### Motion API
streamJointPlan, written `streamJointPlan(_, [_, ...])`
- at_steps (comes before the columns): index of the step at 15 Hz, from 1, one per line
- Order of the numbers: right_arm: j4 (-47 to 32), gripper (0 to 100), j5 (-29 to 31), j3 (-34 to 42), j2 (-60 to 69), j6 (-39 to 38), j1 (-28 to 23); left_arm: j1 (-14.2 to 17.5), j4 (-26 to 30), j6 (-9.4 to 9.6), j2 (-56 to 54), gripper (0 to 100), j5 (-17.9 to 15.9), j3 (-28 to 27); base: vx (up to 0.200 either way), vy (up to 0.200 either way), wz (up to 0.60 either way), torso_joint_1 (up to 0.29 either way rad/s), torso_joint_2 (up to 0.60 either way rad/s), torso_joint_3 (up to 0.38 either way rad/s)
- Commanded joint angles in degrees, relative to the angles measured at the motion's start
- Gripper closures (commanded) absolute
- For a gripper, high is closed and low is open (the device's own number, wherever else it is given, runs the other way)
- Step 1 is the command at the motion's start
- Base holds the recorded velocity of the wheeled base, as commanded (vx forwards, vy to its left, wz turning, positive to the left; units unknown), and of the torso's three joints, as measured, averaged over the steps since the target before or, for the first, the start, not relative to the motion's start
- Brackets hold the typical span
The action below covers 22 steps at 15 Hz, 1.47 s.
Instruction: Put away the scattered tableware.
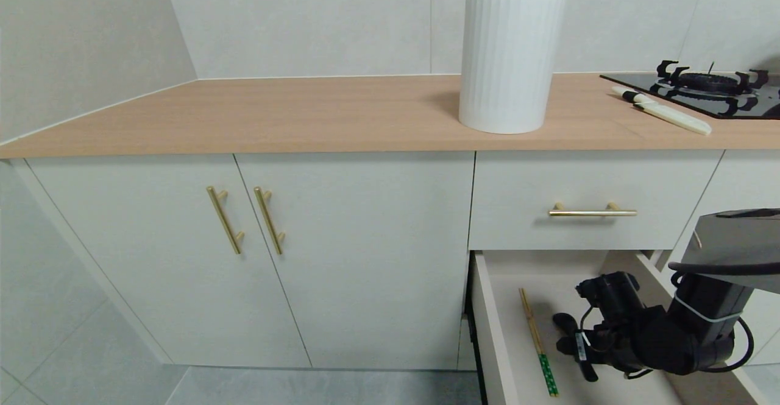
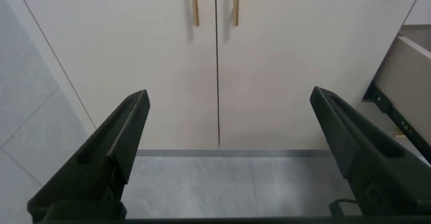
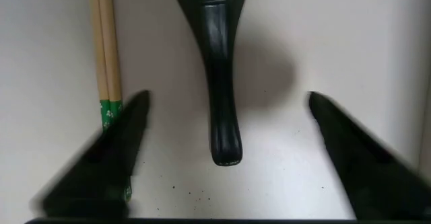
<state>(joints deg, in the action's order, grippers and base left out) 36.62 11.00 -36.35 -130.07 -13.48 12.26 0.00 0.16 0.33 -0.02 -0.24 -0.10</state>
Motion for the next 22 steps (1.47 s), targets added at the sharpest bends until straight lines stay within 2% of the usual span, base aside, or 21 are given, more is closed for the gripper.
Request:
streamJointPlan(1, [0.0, 0, 0.0, 0.1, 1.1, -0.1, 0.0, 0.0, 0.0, 0.02, 0.0, 0, 0.0, 0.0, 0.000, 0.000, 0.00, 0.000, 0.00, 0.000])
streamJointPlan(5, [-1.1, 0, -0.6, 3.3, 14.8, 0.3, -1.0, 0.0, 0.0, 0.02, 0.0, 0, 0.0, 0.0, 0.000, 0.000, 0.00, 0.000, 0.00, 0.000])
streamJointPlan(7, [-6.1, 0, -0.8, 3.4, 22.6, 0.3, -1.0, 0.0, 0.0, 0.02, 0.0, 0, 0.0, 0.0, 0.000, 0.000, 0.00, 0.000, 0.00, 0.000])
streamJointPlan(9, [-18.3, 0, -5.1, 1.4, 35.8, 0.3, -0.4, 0.0, 0.0, 0.02, 0.0, 0, 0.0, 0.0, 0.000, 0.000, 0.00, 0.000, 0.00, 0.000])
streamJointPlan(11, [-27.8, 0, -8.8, -0.7, 42.8, 0.3, 1.7, 0.0, 0.0, 0.02, 0.0, 0, 0.0, 0.0, 0.000, 0.000, 0.00, 0.000, 0.00, 0.000])
streamJointPlan(12, [-35.1, 0, -10.5, -2.8, 47.0, 0.3, 3.6, 0.0, 0.0, 0.02, 0.0, 0, 0.0, 0.0, 0.000, 0.000, 0.00, 0.000, 0.00, 0.000])
streamJointPlan(13, [-37.9, 0, -10.5, -3.5, 48.6, 0.3, 5.0, 0.0, 0.0, 0.02, 0.0, 0, 0.0, 0.0, 0.000, 0.000, 0.00, 0.000, 0.00, 0.000])
streamJointPlan(15, [-39.8, 0, -10.5, -2.9, 51.0, 2.3, 6.8, 0.0, 0.1, 1.16, 0.0, 0, -0.1, 0.1, 0.000, 0.000, 0.00, 0.000, 0.00, 0.000])
streamJointPlan(17, [-40.7, 0, -10.6, -2.6, 51.9, 3.9, 7.0, 0.0, 0.0, 0.02, 0.0, 0, 0.0, 0.1, 0.000, 0.000, 0.00, 0.000, 0.00, 0.000])
streamJointPlan(20, [-42.6, 0, -10.6, -2.4, 53.3, 4.4, 8.4, 0.0, 0.0, 0.02, 0.0, 0, 0.0, 0.1, 0.000, 0.000, 0.00, 0.000, 0.00, 0.000])
streamJointPlan(22, [-44.9, 0, -10.6, -2.4, 54.0, 6.0, 8.6, 0.0, 0.0, -0.07, 0.0, 0, 0.0, 0.0, -0.200, 0.000, 0.00, 0.002, 0.00, 0.005])
